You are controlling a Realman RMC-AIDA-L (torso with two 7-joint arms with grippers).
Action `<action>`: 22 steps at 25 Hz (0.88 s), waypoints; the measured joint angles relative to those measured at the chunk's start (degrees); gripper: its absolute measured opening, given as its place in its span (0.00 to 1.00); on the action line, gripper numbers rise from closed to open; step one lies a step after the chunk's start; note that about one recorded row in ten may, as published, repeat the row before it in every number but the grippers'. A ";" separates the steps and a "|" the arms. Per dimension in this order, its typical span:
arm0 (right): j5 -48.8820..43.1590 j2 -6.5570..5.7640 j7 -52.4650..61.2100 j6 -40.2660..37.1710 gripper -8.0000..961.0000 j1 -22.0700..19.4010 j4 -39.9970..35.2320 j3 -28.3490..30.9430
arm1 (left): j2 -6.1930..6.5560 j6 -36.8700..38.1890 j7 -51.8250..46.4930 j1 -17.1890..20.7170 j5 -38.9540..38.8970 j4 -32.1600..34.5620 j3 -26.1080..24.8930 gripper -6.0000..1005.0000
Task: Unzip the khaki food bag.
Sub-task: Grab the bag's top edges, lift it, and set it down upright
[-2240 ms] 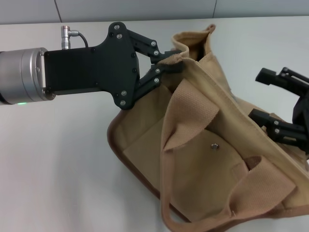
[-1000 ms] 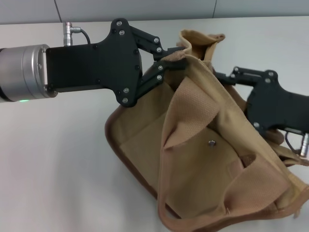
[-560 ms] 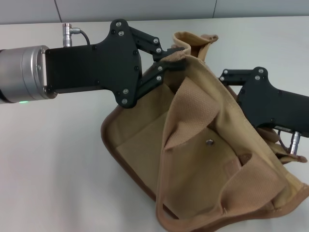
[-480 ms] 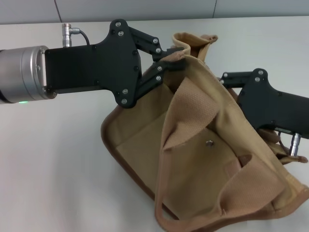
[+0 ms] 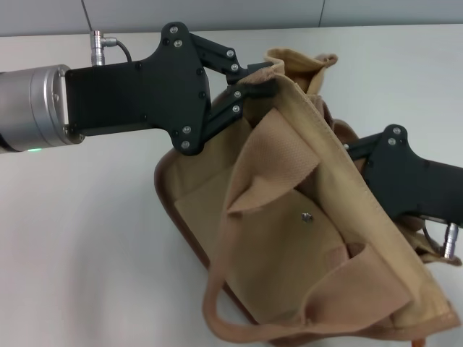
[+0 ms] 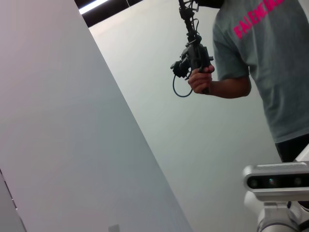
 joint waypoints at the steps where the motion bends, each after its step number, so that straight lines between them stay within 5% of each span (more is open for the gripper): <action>1: 0.00 0.00 0.00 0.00 0.11 0.00 0.00 0.00 | 0.00 0.00 0.00 0.00 0.00 0.00 0.00 0.09; 5: -0.10 -0.07 -0.02 -3.14 0.01 -2.39 0.19 2.20 | -0.04 -0.67 0.00 -0.01 -0.11 -0.13 -0.02 0.10; 9: -0.34 -0.14 -0.03 -6.45 0.03 -4.80 0.94 5.63 | -0.04 -1.36 0.00 -0.27 -0.41 -0.59 0.14 0.10; 15: -5.53 -0.35 0.30 -17.82 0.04 -10.55 7.59 19.85 | 0.00 -2.63 0.02 -0.56 -0.68 -0.80 0.42 0.11; 22: -12.88 -0.53 0.36 -21.81 0.06 -12.37 13.13 29.22 | 0.00 -3.04 0.08 -0.95 -0.68 -0.84 0.49 0.12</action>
